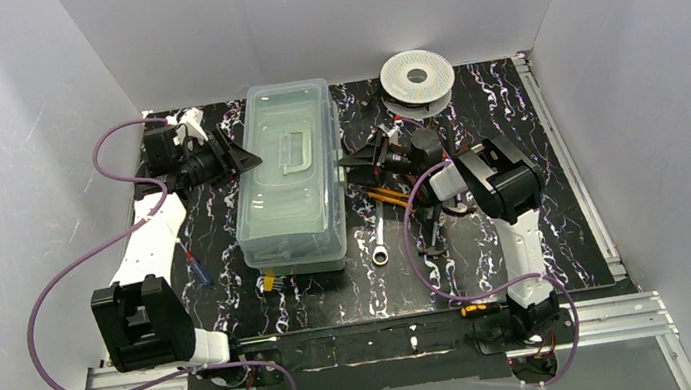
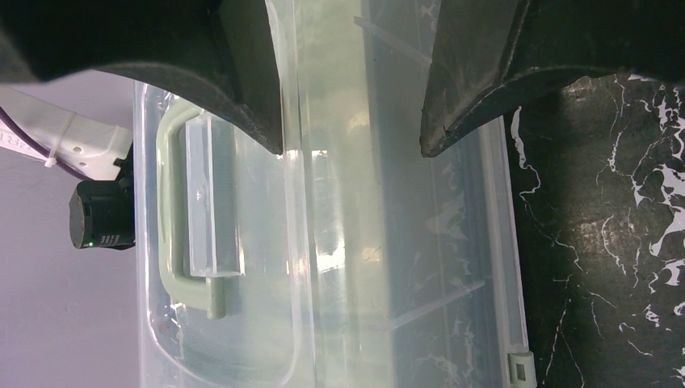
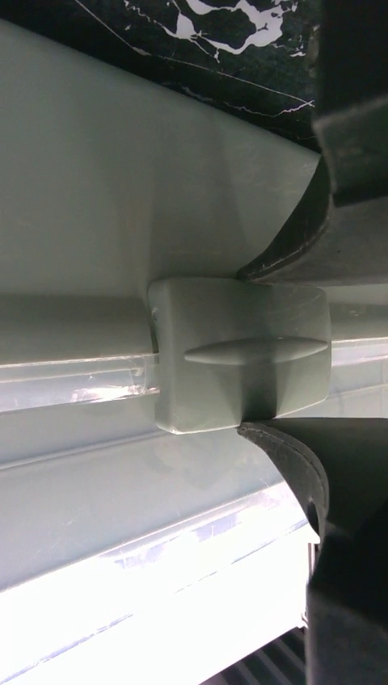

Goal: Pack the tool kit

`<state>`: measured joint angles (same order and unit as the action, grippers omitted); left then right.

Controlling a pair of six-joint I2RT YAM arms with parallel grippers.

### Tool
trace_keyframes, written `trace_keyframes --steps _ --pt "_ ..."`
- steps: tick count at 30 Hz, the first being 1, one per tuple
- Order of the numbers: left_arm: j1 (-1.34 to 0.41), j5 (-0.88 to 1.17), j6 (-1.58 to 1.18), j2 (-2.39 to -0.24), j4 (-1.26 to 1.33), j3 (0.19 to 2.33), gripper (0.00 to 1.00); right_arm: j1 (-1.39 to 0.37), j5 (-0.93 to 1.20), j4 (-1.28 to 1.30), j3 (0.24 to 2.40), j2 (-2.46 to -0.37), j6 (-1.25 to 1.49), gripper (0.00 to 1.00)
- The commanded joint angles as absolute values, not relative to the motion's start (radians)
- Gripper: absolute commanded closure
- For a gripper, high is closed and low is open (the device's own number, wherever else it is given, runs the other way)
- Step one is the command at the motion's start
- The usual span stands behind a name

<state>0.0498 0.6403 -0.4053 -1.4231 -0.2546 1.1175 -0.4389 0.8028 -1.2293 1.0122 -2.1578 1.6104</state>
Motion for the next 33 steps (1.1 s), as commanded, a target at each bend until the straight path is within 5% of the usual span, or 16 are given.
trace_keyframes --steps 1,5,14,22,33 --pt "-0.003 0.733 -0.383 -1.508 -0.483 1.019 0.61 -0.532 0.830 -1.387 1.104 -2.120 1.733 0.71" --pt "-0.003 0.720 -0.371 -1.505 -0.498 1.023 0.61 -0.532 0.833 -1.379 1.110 -2.102 1.749 0.88" --pt "-0.002 0.681 -0.356 -1.484 -0.519 1.028 0.62 -0.530 0.783 -1.017 1.064 -1.926 1.496 0.97" --pt "0.044 0.691 -0.366 -1.486 -0.516 1.022 0.63 -0.531 0.684 -0.612 1.087 -1.815 1.256 0.99" --pt "0.064 0.713 -0.383 -1.507 -0.508 1.010 0.65 -0.532 0.640 -0.463 1.135 -1.786 1.174 0.99"
